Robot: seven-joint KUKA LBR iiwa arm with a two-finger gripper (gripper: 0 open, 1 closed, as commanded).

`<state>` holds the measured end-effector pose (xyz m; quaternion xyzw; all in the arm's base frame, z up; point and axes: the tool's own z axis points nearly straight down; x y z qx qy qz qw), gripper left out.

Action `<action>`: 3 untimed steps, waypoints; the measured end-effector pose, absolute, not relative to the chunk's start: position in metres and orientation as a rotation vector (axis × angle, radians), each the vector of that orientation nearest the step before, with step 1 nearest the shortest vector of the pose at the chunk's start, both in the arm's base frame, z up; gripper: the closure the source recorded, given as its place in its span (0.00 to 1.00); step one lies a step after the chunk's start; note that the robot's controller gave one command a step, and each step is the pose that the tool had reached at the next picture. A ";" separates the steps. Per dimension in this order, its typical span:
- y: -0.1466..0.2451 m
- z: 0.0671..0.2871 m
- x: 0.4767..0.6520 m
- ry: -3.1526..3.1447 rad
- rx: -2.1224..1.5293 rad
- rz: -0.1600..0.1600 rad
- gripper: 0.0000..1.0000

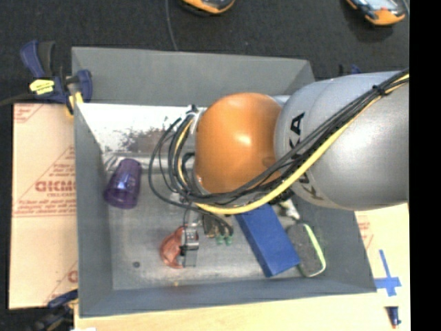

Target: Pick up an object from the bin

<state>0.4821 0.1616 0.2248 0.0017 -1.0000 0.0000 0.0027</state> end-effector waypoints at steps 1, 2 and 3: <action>0.161 0.228 0.484 -3.143 0.000 -0.002 0.00; 0.110 0.189 0.488 -3.139 0.078 0.002 0.00; 0.097 0.155 0.507 -3.144 -0.150 -0.006 0.00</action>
Offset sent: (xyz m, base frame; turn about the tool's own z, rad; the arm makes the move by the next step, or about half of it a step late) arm 0.0053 -0.0482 -0.0340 -0.0503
